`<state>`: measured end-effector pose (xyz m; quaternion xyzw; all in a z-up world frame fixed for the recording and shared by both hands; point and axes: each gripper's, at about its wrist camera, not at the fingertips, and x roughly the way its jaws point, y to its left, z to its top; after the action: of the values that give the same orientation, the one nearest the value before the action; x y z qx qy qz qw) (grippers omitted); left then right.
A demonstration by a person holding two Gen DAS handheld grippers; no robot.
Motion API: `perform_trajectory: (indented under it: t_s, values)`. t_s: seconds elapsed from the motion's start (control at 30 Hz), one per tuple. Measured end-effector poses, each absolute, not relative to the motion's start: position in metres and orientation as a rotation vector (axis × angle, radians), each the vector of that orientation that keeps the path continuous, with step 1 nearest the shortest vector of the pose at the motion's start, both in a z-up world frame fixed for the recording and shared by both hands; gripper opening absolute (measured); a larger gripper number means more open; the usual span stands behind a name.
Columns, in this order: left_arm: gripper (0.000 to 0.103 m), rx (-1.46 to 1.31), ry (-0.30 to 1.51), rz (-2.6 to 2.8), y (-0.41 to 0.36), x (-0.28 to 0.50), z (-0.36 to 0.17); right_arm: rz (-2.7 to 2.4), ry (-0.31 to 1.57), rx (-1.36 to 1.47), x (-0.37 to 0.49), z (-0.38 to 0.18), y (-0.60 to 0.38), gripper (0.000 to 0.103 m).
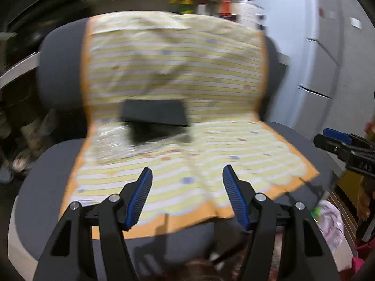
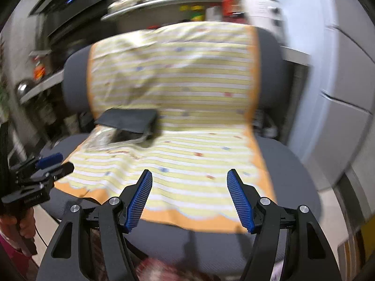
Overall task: Collect trash
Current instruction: 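Move both tools back toward the black pad and clear tray on the chair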
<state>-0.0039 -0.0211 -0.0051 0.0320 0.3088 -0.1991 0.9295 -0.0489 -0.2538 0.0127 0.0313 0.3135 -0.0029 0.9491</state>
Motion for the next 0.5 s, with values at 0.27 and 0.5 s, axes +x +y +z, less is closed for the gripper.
perform_trajectory:
  t_s: [0.27, 0.5]
  values:
    - [0.061, 0.071, 0.597, -0.155, 0.045, 0.054, -0.01, 0.114, 0.717, 0.01, 0.06, -0.017, -0.2, 0.045]
    - [0.061, 0.044, 0.632, -0.086, 0.067, 0.099, -0.022, 0.149, 0.812, 0.09, 0.141, -0.054, -0.187, 0.04]
